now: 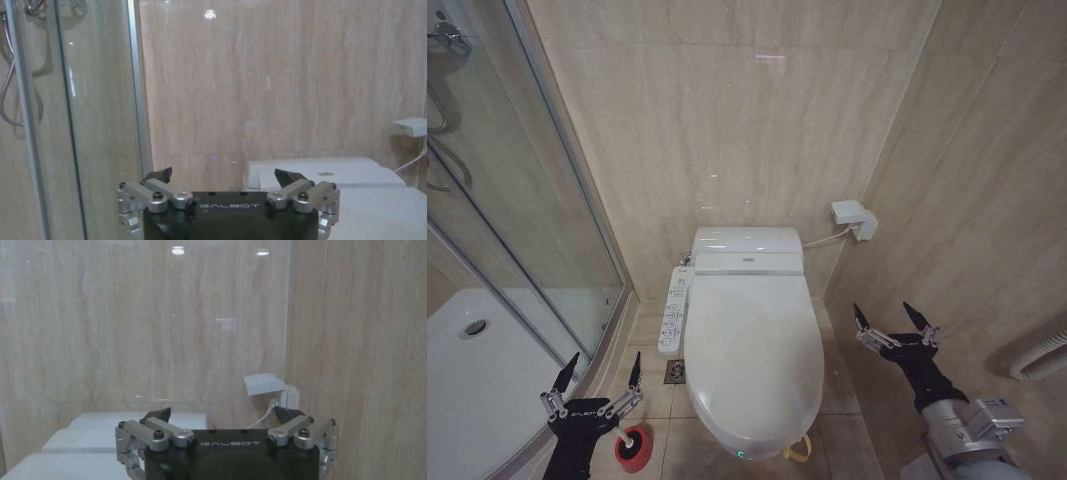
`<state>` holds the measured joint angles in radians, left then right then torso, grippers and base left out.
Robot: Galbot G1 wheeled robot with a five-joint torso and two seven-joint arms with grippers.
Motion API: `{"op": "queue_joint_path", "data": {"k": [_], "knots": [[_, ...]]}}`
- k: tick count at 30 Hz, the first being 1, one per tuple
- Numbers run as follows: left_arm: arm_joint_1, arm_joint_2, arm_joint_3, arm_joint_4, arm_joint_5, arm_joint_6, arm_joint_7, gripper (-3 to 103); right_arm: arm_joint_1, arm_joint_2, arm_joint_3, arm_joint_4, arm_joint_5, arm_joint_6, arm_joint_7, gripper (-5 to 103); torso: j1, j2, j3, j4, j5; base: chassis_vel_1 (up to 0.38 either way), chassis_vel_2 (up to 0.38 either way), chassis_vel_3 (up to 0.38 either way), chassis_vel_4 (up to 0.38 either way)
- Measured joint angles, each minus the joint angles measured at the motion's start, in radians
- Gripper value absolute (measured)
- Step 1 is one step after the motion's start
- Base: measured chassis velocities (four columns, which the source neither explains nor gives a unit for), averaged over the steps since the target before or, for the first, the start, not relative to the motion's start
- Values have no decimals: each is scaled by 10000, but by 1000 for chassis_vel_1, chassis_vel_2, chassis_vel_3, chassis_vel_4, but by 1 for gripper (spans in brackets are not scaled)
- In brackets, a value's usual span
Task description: Open the toilet lid, clean the toilet bowl with a toilet brush, close the toilet lid, and flush.
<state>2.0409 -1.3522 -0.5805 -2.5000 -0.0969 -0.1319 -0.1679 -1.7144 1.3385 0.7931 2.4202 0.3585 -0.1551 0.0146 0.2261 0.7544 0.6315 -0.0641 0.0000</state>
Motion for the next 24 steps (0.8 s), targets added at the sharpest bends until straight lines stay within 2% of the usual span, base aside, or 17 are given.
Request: {"op": "queue_joint_path", "data": {"k": [24], "knots": [[0,0,0,0,0,0,0,100,0,0,1,0,0,0,0,100,0,0,0,0,0,0,0,0,0]]}}
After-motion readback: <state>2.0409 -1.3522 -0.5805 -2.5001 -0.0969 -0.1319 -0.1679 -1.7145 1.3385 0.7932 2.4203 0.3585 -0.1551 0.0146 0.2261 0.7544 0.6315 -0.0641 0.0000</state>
